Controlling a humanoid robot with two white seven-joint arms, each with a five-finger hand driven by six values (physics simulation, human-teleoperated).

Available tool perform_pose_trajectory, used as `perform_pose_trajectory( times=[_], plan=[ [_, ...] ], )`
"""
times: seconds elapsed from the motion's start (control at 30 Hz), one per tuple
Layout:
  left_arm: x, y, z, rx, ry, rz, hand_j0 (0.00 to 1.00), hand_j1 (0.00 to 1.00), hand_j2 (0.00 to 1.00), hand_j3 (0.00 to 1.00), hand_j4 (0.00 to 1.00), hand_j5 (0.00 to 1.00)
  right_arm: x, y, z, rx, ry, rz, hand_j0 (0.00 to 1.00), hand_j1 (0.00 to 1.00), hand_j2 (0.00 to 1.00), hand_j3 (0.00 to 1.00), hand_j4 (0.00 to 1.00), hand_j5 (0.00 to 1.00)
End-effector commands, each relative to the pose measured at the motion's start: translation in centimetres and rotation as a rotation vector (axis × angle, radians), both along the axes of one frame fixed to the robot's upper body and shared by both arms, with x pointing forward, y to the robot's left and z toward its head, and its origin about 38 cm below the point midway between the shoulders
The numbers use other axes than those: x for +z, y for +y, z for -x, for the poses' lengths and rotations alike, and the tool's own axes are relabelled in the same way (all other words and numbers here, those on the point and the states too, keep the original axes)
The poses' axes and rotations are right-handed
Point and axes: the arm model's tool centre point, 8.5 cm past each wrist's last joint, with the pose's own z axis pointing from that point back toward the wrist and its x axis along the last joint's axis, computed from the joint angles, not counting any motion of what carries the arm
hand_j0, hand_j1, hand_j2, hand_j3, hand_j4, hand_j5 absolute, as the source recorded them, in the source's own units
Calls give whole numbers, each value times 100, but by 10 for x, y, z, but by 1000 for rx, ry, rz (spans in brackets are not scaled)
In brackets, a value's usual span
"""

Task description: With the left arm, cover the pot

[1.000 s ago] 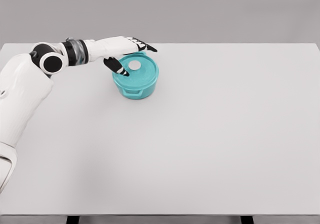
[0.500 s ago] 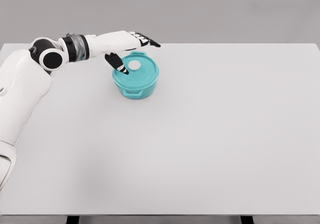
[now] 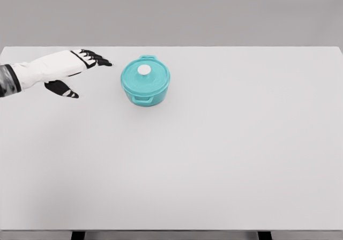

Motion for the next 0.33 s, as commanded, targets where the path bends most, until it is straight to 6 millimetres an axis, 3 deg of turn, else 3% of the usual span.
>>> perform_pose_trajectory(
  times=[0.0, 0.3],
  plan=[
    [26, 20, 5, 33, -55, 4, 100, 100, 100, 100, 100, 100, 0, 0, 0, 0, -1, 0, 100, 100, 100, 100, 100, 100],
    [8, 28, 7, 56, -10, 4, 100, 100, 100, 100, 100, 100, 0, 0, -1, 0, -3, 0, 100, 100, 100, 100, 100, 100]
  ],
)
